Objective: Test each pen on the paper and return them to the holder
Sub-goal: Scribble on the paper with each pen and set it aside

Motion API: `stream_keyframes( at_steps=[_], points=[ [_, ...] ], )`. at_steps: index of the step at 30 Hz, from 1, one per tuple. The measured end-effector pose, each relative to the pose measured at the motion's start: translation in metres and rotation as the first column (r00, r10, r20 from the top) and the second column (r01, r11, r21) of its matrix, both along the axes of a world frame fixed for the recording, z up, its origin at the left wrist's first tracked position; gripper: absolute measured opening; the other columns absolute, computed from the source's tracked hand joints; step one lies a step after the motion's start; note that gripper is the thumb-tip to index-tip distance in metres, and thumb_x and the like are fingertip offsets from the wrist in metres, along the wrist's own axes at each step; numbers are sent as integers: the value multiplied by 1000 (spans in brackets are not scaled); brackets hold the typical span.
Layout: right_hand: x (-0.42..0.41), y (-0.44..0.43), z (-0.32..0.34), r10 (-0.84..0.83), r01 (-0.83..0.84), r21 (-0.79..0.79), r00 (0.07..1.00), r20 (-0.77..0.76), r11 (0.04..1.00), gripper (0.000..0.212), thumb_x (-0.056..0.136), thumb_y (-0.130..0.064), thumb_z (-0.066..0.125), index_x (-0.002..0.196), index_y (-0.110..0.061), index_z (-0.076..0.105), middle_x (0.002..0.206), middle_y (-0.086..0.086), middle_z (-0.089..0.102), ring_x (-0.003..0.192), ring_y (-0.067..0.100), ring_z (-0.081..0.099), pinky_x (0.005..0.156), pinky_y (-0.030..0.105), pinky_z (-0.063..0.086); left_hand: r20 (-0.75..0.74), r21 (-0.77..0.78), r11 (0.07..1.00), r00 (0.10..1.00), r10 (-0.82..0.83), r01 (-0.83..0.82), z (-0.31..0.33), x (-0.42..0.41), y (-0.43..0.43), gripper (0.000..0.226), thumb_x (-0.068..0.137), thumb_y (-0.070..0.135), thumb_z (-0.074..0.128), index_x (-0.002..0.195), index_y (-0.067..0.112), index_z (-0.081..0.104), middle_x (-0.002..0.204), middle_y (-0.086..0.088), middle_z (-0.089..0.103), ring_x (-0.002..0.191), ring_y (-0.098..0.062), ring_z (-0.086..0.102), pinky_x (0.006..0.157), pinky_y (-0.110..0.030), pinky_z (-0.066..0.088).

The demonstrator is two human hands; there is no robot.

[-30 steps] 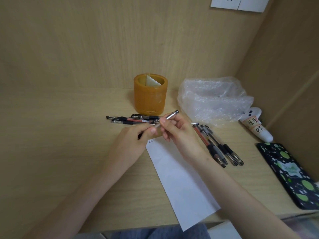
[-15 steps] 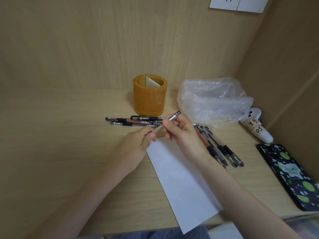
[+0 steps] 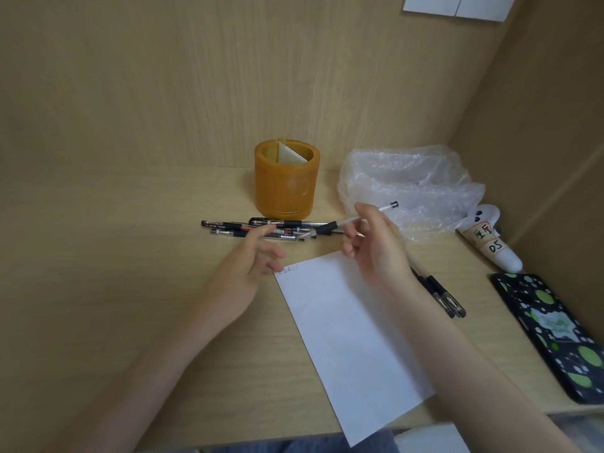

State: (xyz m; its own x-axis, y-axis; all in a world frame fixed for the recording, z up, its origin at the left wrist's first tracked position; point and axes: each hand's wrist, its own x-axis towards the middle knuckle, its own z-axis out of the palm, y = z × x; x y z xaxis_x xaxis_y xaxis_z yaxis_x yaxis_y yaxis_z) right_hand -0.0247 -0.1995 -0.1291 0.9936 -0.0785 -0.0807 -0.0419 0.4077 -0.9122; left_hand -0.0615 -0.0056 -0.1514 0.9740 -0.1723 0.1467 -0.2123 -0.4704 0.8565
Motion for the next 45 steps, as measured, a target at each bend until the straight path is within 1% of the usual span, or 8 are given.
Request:
stream_keyframes(
  at_steps=[4,10,14,17,20,25,32,45],
  points=[
    [3,2,-4,40,-26,150,995,-93,988,16,92,-12,41,76,-14,37,45,-2,32,35,12,34,36,21,32,111,18,999,993,-34,32,-3,-6,1,31,95,4,40,109,28,55,90,8,63,69,0,57,66,-12,44],
    [4,6,-5,320,-307,140,944,-78,941,38,96,-29,37,106,-5,64,88,17,74,83,24,73,42,18,42,234,347,926,943,-237,146,-15,-17,0,48,85,-4,38,104,28,68,114,17,55,95,5,47,82,-7,35],
    [10,16,-9,185,-198,-202,979,-81,959,27,87,-30,67,71,-13,51,52,0,53,46,12,53,36,16,28,190,444,877,937,-293,184,-20,-19,2,54,81,26,21,111,38,65,130,33,43,109,9,46,81,-8,36],
    [11,22,-17,97,-92,-394,995,-8,915,33,90,-27,64,64,-10,53,43,1,49,36,13,46,35,18,27,193,443,877,935,-296,186,-21,-18,2,60,77,34,16,112,38,64,124,37,43,119,9,38,83,-9,36],
    [5,30,-17,122,-113,-375,992,2,920,29,94,-21,56,72,-4,64,52,14,60,41,17,58,37,17,32,205,449,875,932,-298,181,-23,-18,2,60,77,34,15,113,38,64,124,36,45,121,9,36,89,-12,37],
    [7,31,-28,40,49,-570,989,144,820,47,81,-23,75,43,-12,49,46,1,51,45,6,46,50,15,38,196,431,887,942,-273,167,-24,-18,1,61,76,33,15,111,38,65,125,31,51,119,8,40,86,-10,36],
    [7,34,-39,4,130,-625,978,209,770,35,83,-6,61,50,1,51,57,23,53,55,11,45,56,21,37,193,451,880,945,-263,153,-27,-16,1,58,79,28,18,111,40,64,124,36,47,117,7,42,85,-14,40],
    [8,35,-43,28,125,-679,977,211,724,37,85,-8,61,51,0,51,56,22,53,54,11,45,54,19,36,189,445,884,949,-252,146,-26,-17,1,58,79,31,17,110,41,64,123,36,47,118,8,40,86,-16,40]
  ],
)
